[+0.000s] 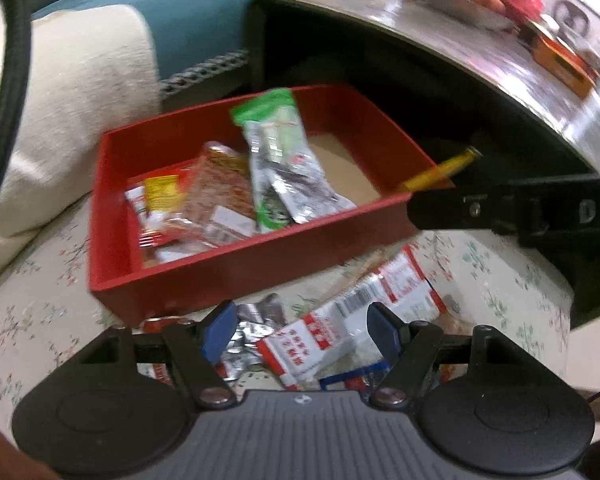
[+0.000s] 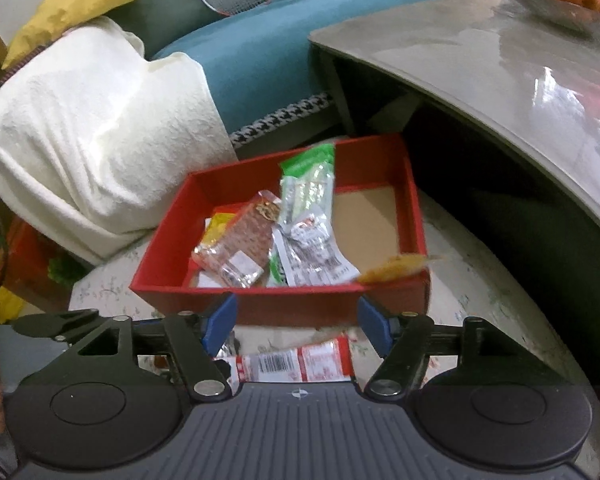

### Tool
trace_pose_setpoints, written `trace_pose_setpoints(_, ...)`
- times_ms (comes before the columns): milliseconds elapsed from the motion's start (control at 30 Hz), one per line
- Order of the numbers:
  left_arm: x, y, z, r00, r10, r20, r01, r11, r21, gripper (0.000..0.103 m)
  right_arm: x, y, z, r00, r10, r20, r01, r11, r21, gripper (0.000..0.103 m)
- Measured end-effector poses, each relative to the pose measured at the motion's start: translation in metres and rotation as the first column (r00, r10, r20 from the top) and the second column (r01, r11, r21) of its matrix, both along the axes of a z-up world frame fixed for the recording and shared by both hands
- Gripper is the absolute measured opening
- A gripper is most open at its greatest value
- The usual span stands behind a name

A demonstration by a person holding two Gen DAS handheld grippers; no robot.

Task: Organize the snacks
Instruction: 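Withdraw both grippers toward the remaining packets beside the tray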

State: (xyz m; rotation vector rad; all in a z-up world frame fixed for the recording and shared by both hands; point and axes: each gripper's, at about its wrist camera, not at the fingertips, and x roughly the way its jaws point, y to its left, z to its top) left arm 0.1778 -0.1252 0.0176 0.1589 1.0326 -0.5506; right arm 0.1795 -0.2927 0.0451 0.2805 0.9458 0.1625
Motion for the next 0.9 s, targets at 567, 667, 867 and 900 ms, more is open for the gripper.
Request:
trace_pose_setpoints(567, 0.0, -0.06, -0.041, 0.96, -0.278, -0.012, 0.278, 0.955, 0.106, 0.081, -0.026, -0.031, 0.007, 0.999, -0.036, 0.009, 0.035, 0.995, 0.089, 0.082)
trace_pose_setpoints(667, 0.007, -0.062, -0.044, 0.964, -0.262, -0.034, 0.264, 0.961, 0.075, 0.079, -0.027, -0.039, 0.009, 0.998, -0.056, 0.013, 0.055, 0.994, 0.097, 0.083)
trace_pose_setpoints(867, 0.002, -0.046, -0.043, 0.977, -0.181, -0.109, 0.189, 0.979, 0.07, 0.062, -0.026, -0.045, 0.011, 0.998, -0.068, 0.016, 0.066, 0.992, 0.107, 0.083)
trace_pose_setpoints(900, -0.002, -0.04, -0.043, 0.979, -0.162, -0.12, 0.173, 0.981, 0.083, 0.06, -0.025, -0.045, 0.012, 0.997, -0.069, 0.017, 0.066, 0.992, 0.111, 0.083)
